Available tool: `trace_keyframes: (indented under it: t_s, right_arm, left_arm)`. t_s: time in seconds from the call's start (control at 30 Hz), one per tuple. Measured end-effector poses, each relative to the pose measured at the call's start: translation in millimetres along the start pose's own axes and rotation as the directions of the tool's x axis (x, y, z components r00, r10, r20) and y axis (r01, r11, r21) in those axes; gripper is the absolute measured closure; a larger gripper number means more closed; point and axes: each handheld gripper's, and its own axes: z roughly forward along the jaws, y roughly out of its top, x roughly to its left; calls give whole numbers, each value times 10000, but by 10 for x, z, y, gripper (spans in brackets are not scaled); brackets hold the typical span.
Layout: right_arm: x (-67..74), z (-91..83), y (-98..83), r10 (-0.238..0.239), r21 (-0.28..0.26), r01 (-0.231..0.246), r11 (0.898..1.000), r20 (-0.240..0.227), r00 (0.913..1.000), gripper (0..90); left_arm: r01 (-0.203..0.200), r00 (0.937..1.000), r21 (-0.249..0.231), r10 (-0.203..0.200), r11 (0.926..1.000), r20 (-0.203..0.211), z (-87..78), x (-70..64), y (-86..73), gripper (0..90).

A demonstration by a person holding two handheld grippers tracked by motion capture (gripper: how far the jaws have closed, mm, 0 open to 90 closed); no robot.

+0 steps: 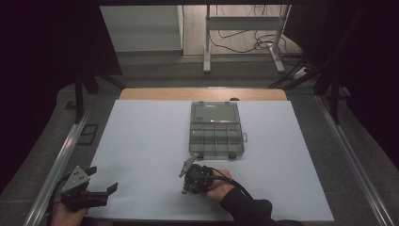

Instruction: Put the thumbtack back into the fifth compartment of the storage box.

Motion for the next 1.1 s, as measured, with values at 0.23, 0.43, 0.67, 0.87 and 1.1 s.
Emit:
trace_keyframes:
  t_s: [0.23,0.43,0.67,0.87,1.1]
  right_arm:
    - [-4,-20,-3,115,-126,-115,9999,-10,9999,829]
    - [-41,-87,-15,389,-380,-385,9985,95,9992,828]
    - [-99,-184,-33,791,-714,-780,9944,133,9968,830]
    - [-164,-260,-48,1051,-1012,-1026,9896,201,9943,831]
    - [-249,-356,-55,1365,-1321,-1304,9826,389,9899,831]
  left_arm:
    - [2,10000,2,-2,10000,4,0,1,-1,22]
    - [8,10000,29,-8,10000,7,3,1,1,22]
    - [-8,10000,55,8,10000,10,6,1,3,22]
    - [-28,10000,93,28,10000,16,9,1,6,22]
    - [6,10000,94,-6,10000,28,12,3,7,22]
